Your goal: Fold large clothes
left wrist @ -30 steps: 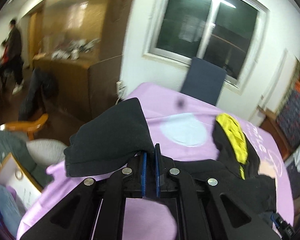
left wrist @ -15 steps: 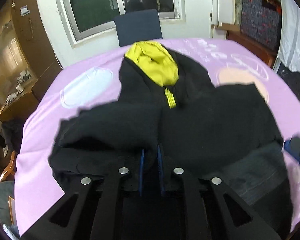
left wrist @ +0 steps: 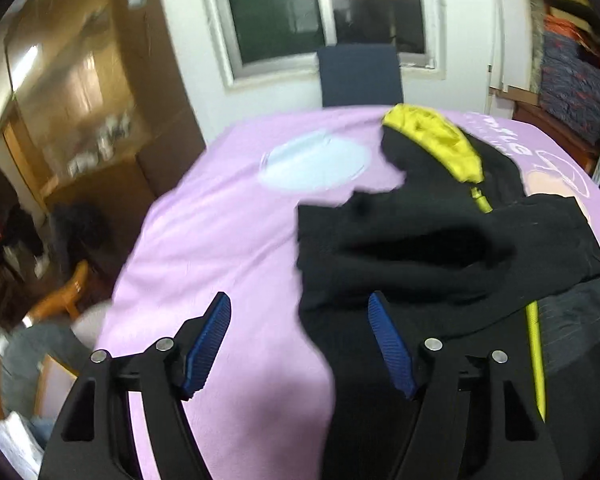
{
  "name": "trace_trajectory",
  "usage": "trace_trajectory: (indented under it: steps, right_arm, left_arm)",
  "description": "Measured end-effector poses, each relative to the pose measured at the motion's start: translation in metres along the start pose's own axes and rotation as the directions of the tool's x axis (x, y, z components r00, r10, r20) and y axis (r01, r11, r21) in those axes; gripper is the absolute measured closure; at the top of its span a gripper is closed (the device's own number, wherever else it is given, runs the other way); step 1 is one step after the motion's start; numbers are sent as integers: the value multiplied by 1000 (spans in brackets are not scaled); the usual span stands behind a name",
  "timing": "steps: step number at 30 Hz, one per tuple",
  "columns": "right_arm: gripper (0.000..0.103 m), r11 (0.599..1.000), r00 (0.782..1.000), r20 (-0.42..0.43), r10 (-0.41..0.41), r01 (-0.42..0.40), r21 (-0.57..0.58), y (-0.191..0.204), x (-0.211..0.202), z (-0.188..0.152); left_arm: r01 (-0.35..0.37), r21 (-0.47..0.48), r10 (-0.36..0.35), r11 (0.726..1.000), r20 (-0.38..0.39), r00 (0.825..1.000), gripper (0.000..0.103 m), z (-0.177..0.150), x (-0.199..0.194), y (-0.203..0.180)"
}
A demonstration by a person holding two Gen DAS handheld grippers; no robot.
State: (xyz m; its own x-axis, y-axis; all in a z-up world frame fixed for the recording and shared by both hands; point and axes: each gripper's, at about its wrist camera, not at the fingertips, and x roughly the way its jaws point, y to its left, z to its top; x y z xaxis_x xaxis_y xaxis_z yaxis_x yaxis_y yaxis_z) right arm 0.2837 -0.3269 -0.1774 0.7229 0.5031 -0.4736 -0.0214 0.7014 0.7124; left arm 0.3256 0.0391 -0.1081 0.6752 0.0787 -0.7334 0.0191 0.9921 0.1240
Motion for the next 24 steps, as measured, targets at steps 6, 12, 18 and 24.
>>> trace_trajectory:
  steps: [6, 12, 18, 24]
  right_arm:
    - [64, 989, 997, -71, 2, -13, -150, 38, 16, -14]
    - [64, 903, 983, -173, -57, -24, -428, 120, 48, -23]
    - [60, 757, 967, -175, -184, 26, -653, 188, 102, -33]
    - [60, 607, 931, -132, -340, 110, -787, 211, 166, -54]
  left_arm:
    - [4, 54, -3, 999, -23, 1000, 32, -6, 23, 1]
    - [23, -45, -27, 999, -89, 996, 57, -2, 62, 9]
    - [121, -65, -126, 991, -80, 989, 93, -11, 61, 19]
    - [205, -121, -218, 971, -105, 970, 91, -7, 65, 32]
